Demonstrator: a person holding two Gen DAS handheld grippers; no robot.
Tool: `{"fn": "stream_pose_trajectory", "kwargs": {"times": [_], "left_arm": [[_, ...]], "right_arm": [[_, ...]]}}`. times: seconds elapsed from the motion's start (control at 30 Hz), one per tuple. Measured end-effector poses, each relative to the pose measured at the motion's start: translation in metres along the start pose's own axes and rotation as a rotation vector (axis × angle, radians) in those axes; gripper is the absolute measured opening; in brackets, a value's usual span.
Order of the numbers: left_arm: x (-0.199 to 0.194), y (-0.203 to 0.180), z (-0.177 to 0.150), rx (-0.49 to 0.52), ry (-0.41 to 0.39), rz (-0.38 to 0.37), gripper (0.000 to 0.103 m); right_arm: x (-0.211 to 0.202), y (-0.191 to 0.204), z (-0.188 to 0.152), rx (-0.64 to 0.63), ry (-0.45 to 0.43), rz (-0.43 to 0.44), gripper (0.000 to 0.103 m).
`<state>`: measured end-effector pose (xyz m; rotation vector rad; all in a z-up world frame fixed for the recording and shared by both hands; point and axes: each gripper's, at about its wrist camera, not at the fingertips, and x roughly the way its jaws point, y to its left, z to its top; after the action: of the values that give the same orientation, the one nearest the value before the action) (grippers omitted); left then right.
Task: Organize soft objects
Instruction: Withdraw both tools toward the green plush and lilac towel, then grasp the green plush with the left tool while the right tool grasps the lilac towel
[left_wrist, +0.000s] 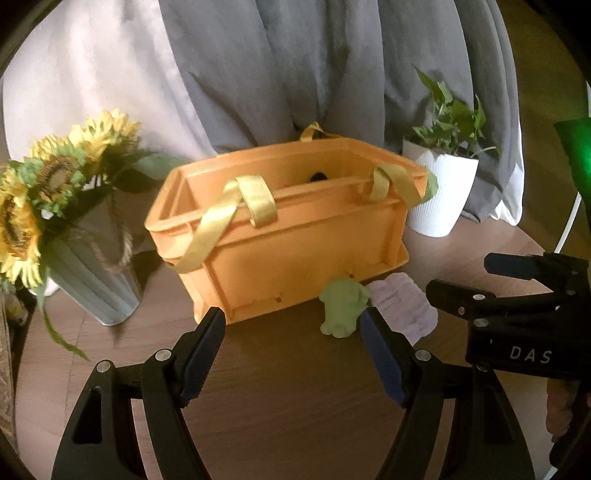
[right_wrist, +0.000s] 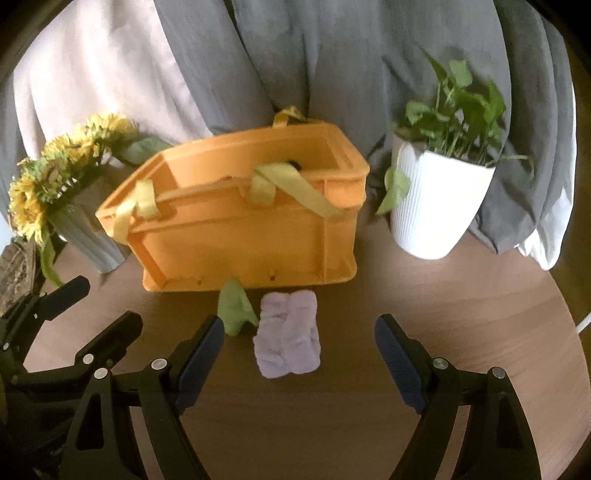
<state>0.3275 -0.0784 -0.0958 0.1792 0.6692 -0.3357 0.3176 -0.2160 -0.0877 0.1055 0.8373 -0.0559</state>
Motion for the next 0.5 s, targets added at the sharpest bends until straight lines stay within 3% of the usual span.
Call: {"fn": "stream_pose_trajectory", "kwargs": {"times": [0.5], "left_arm": [[0.048, -0.011, -0.008, 0.113, 0.039, -0.093, 0.075]], "right_arm": [[0.043, -0.004, -0.005, 0.039, 0.101, 0.024, 0.084]]}}
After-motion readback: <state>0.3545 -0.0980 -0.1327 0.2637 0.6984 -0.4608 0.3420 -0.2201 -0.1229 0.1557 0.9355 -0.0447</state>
